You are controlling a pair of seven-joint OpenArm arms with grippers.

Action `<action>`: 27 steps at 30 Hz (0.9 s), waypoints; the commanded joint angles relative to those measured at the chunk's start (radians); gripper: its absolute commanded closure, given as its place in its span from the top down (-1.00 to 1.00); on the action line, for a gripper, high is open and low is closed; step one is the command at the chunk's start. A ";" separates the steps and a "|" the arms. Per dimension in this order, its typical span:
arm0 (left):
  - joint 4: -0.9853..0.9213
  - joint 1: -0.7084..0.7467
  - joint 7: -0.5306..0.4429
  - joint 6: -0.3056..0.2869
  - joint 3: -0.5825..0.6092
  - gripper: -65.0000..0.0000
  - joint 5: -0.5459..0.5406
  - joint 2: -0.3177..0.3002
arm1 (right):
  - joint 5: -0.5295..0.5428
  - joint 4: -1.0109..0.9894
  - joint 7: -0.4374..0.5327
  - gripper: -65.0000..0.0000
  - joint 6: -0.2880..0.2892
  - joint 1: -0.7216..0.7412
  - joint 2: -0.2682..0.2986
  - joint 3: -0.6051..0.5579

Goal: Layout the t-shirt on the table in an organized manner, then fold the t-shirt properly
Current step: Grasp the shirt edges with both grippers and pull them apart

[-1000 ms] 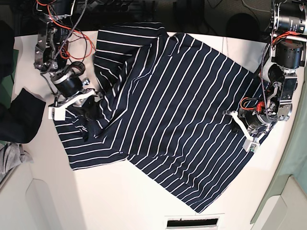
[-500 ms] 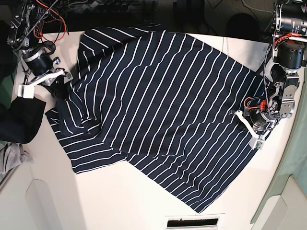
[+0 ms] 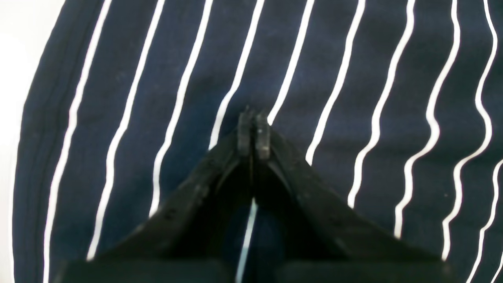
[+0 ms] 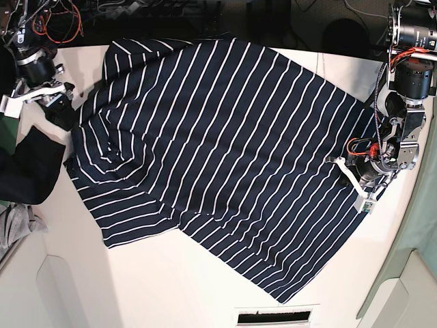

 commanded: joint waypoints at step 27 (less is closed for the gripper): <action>0.143 0.026 0.089 -0.027 -0.003 -1.00 -0.076 -0.042 | -0.270 0.043 -0.140 -1.00 -0.024 0.105 0.023 -0.299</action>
